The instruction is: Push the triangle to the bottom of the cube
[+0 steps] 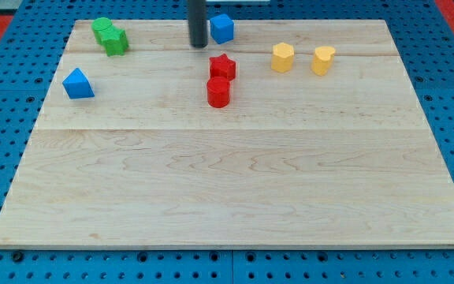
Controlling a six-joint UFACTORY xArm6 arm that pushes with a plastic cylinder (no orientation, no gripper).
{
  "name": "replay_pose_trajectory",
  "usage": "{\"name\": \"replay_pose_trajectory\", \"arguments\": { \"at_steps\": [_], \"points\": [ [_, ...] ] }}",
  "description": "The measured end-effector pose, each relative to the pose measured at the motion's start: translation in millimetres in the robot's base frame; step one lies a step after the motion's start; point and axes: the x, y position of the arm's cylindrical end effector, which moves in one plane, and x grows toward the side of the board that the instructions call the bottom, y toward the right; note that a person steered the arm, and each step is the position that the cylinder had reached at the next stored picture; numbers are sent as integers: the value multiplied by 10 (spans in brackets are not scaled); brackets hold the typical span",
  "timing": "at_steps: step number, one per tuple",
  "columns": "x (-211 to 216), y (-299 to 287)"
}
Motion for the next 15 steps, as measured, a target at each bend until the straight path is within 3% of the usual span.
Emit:
{"name": "replay_pose_trajectory", "arguments": {
  "at_steps": [1,2,3,4,5,6,7,8,10,12,14,15],
  "points": [
    [979,-110],
    [1433,-712],
    [1151,-1849],
    [673,-2192],
    [458,-2152],
    [520,-1855],
    [801,-2258],
    [823,-1679],
    [288,-847],
    [233,-1327],
    [32,-929],
    [16,-1027]
  ]
}}
